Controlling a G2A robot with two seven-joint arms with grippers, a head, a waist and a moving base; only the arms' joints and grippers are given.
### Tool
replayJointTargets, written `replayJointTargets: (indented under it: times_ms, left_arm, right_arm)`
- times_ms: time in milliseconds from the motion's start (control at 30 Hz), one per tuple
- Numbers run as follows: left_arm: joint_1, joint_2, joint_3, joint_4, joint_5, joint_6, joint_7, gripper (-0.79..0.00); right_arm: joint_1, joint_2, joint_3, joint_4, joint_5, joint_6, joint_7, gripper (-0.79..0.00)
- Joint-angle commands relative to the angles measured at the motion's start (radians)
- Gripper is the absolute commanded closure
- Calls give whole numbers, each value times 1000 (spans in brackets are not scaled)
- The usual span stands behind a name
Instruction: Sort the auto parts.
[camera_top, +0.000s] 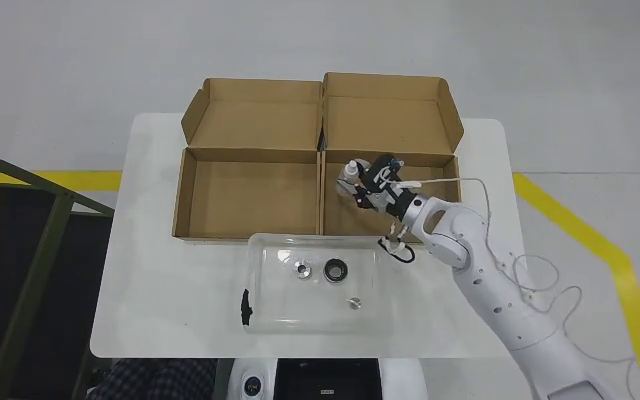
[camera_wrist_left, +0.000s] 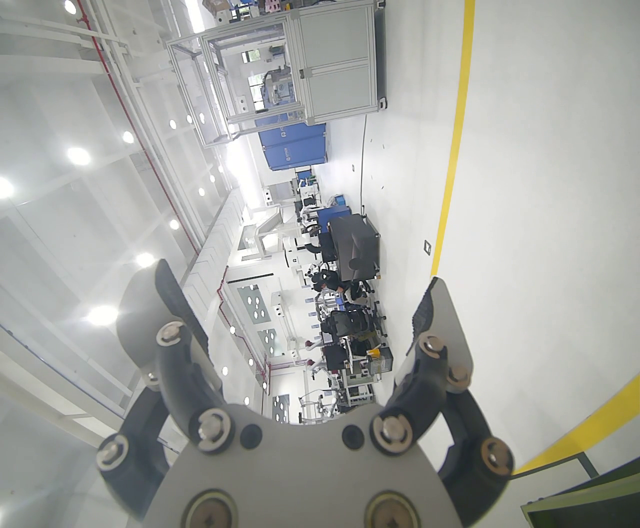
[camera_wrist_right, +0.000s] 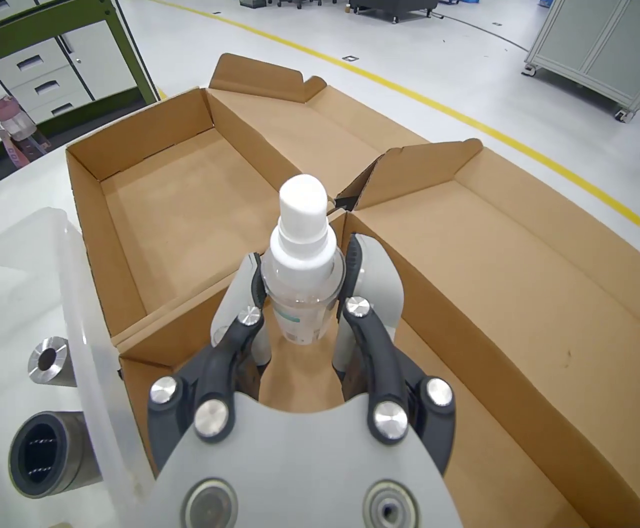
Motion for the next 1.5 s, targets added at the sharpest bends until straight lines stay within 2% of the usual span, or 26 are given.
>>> replayJointTargets:
  times_ms: [0,300,333,567,667,800,867,1033,1467]
  left_arm:
    - [0,0,0,0,0,0,0,-785]
    - [0,0,0,0,0,0,0,-785]
    - [0,0,0,0,0,0,0,-785]
    - [0,0,0,0,0,0,0,-785]
    - [0,0,0,0,0,0,0,-785]
    - [0,0,0,0,0,0,0,-785]
    - [0,0,0,0,0,0,0,-785]
    - [0,0,0,0,0,0,0,-785]
    - [0,0,0,0,0,0,0,-785]
  right_arm:
    - [9,-4,-8,13,-1,1,3,0]
    - [34,-20,-37,60,-5,3,24,-12]
    - [35,-21,-39,64,-2,2,26,-99]
    - [40,-29,-48,82,2,-8,36,-363]
    - [36,-30,-45,73,0,-11,43,-665]
    - [19,-27,-30,36,-5,-19,56,-720]
    - [4,-23,-17,5,-12,-20,61,-785]
    - [-47,-7,34,-120,-41,-35,86,-785]
    - [-247,37,148,-486,-33,-168,253,-785]
